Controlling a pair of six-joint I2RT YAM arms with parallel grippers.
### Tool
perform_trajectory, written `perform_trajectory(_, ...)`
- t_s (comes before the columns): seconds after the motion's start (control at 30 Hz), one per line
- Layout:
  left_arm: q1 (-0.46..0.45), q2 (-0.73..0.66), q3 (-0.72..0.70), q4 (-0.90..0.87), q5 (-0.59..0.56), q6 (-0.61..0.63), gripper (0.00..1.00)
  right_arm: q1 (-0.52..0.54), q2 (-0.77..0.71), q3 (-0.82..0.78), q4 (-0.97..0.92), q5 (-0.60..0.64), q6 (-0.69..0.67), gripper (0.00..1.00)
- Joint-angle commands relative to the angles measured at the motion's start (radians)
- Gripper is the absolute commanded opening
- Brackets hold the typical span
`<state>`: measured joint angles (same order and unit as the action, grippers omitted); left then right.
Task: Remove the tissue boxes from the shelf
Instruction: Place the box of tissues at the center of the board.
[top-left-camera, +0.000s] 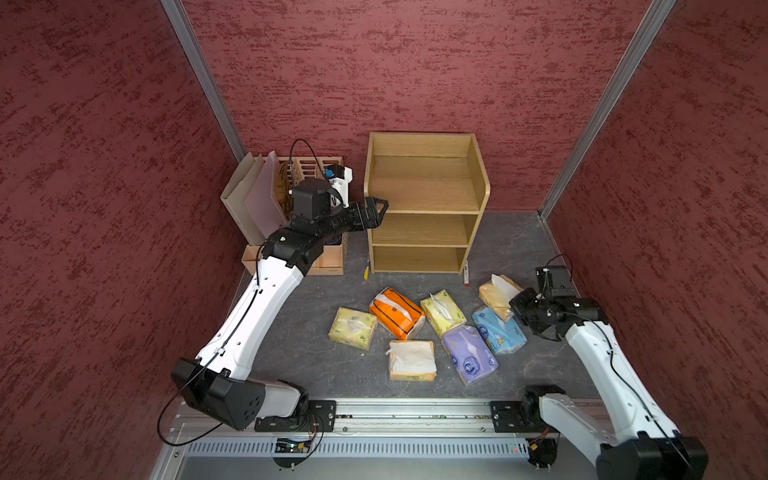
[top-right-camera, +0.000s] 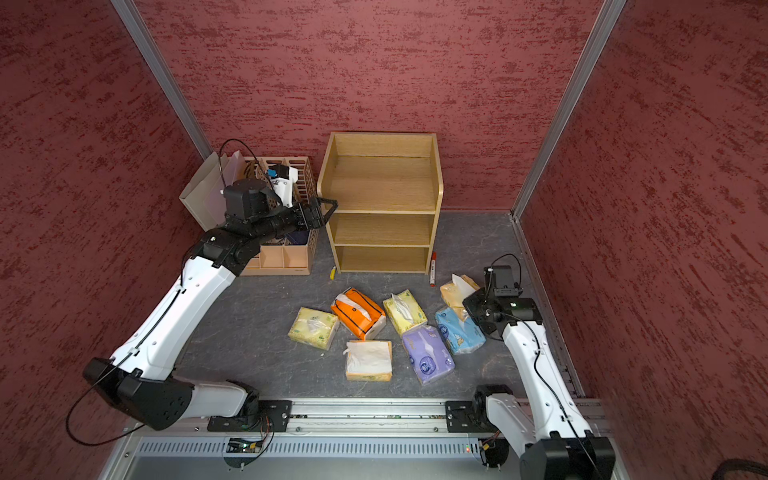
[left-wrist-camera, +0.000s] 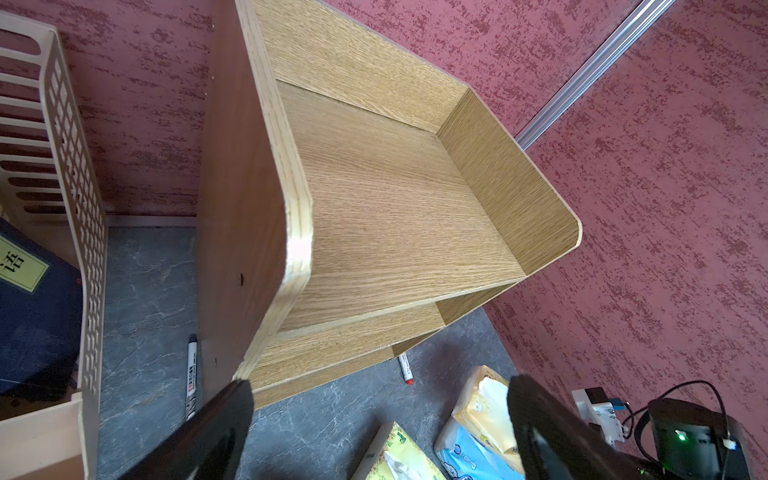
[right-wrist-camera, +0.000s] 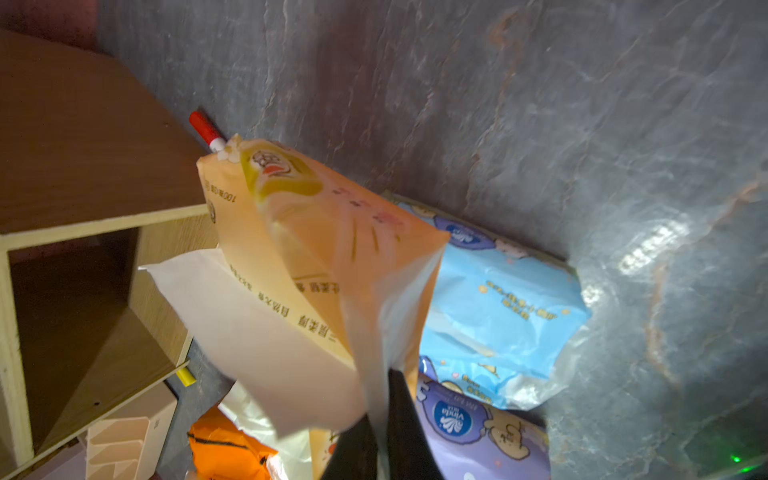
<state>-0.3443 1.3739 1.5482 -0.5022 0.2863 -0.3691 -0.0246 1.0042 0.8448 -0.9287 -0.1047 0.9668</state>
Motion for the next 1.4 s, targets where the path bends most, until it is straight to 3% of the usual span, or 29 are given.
perform_trajectory(0.0, 0.009, -0.026, -0.001, 0.0, -0.005, 0.012, 1.0, -0.063, 0.069, 0.038, 0.08, -0.059, -0.087, 0.0)
perform_trajectory(0.27, 0.04, -0.064, 0.0, -0.059, -0.016, 0.04, 1.0, -0.143, 0.313, 0.154, 0.195, -0.062, -0.21, 0.0)
perform_trajectory(0.5, 0.065, -0.079, -0.005, -0.092, -0.023, 0.058, 1.0, -0.26, 0.406, 0.187, 0.2, -0.053, -0.318, 0.0)
perform_trajectory(0.97, 0.071, -0.072, -0.03, -0.045, -0.03, 0.042, 1.0, -0.268, 0.267, -0.059, 0.127, 0.02, -0.342, 0.0)
perform_trajectory(1.0, 0.071, -0.07, -0.035, -0.041, -0.028, 0.04, 1.0, -0.268, 0.251, -0.075, 0.126, 0.022, -0.333, 0.05)
perform_trajectory(1.03, 0.071, -0.067, -0.039, -0.036, -0.025, 0.038, 1.0, -0.268, 0.237, -0.086, 0.124, 0.021, -0.324, 0.17)
perform_trajectory(1.1, 0.073, -0.061, -0.04, -0.031, -0.021, 0.035, 1.0, -0.268, 0.214, -0.097, 0.119, 0.018, -0.306, 0.47)
perform_trajectory(1.37, 0.1, -0.082, -0.086, 0.01, -0.112, 0.039, 1.0, -0.268, 0.043, -0.065, 0.114, 0.024, -0.313, 0.77)
